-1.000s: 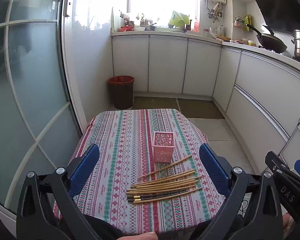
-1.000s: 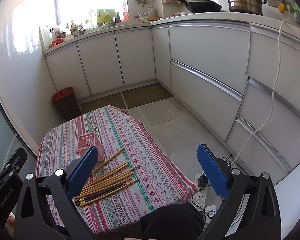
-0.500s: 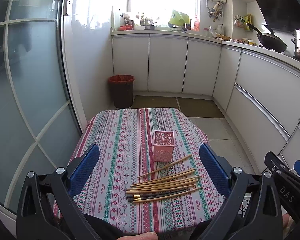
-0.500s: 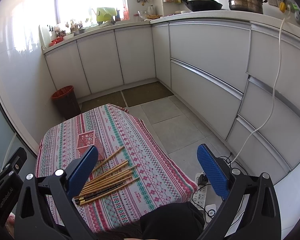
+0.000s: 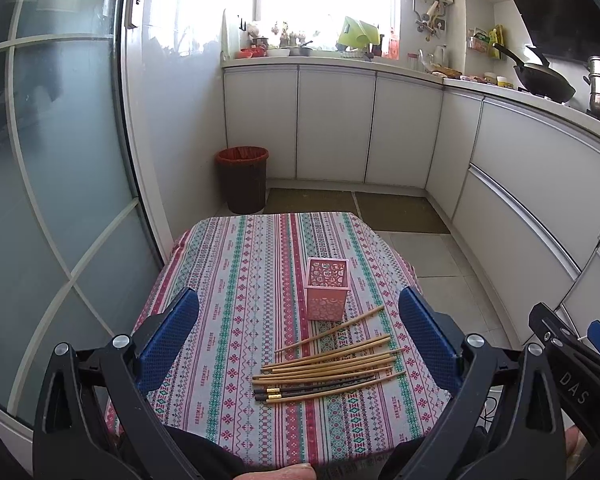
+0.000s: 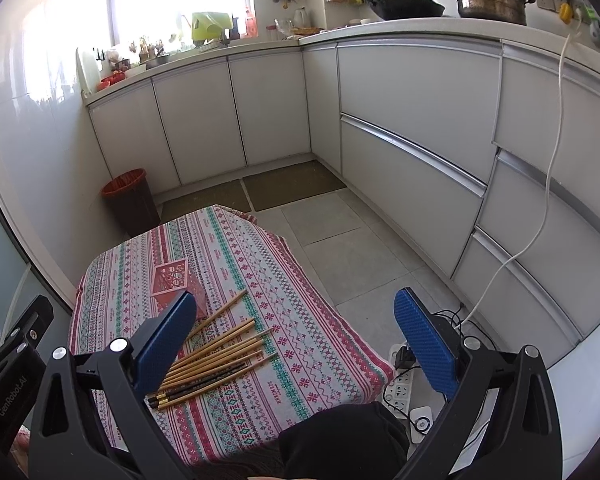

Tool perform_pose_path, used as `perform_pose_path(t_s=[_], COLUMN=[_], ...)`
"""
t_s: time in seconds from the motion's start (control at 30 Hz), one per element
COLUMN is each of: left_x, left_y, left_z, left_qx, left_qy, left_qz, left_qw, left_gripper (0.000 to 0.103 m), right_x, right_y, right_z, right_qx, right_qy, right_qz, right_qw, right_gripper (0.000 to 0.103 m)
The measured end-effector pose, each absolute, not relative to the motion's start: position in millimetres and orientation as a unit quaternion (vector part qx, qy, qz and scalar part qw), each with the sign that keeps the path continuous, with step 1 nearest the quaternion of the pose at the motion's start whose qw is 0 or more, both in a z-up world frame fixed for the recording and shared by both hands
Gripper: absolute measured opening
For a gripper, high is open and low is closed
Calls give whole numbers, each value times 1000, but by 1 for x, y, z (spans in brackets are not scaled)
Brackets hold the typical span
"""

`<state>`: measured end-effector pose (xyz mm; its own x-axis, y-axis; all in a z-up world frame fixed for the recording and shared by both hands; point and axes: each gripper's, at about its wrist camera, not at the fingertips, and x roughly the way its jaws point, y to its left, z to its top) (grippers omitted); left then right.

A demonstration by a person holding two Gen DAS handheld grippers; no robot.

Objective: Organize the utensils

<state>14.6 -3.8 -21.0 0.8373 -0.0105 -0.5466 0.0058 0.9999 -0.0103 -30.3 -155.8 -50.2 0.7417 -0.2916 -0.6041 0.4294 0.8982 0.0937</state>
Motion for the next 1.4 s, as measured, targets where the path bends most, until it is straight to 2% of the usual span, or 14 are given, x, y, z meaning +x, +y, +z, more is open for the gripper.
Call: perform_pose_path(t_s=[0.23, 0.43, 0.63, 0.73, 0.83, 0.93, 1.1, 1.3, 1.4], left_x=[30, 107, 169, 204, 237, 267, 296, 298, 285], left_y=[-4, -33, -102, -140, -165, -173, -180, -197, -210], left_z=[-29, -68, -112, -146, -184, -213, -250, -250, -244], left_qx=[-6, -22, 30, 61, 121, 140, 218, 279, 345], left_qy=[309, 462, 528, 583, 611, 634, 639, 611, 553], left_qz=[-15, -173, -259, -311, -286, -278, -243, -230, -230], left_qw=[951, 870, 808, 748, 729, 707, 697, 704, 722], left_gripper=[96, 96, 96, 96, 96, 95, 85, 76, 76], right_x=[-28, -9, -9, -4, 4, 16, 41, 59, 62], right_y=[-168, -220, -270, -288, -302, -307, -306, -298, -298], right_z=[-55, -105, -149, -167, -185, -203, -234, -244, -247], right_qx=[155, 332, 413, 427, 432, 432, 426, 386, 386], right_qy=[312, 388, 384, 388, 405, 420, 458, 469, 470], right_qz=[-185, -125, -172, -187, -184, -176, -146, -149, -146], right_qw=[919, 851, 808, 796, 784, 778, 767, 780, 780], right_gripper=[96, 96, 96, 96, 96, 96, 96, 96, 96])
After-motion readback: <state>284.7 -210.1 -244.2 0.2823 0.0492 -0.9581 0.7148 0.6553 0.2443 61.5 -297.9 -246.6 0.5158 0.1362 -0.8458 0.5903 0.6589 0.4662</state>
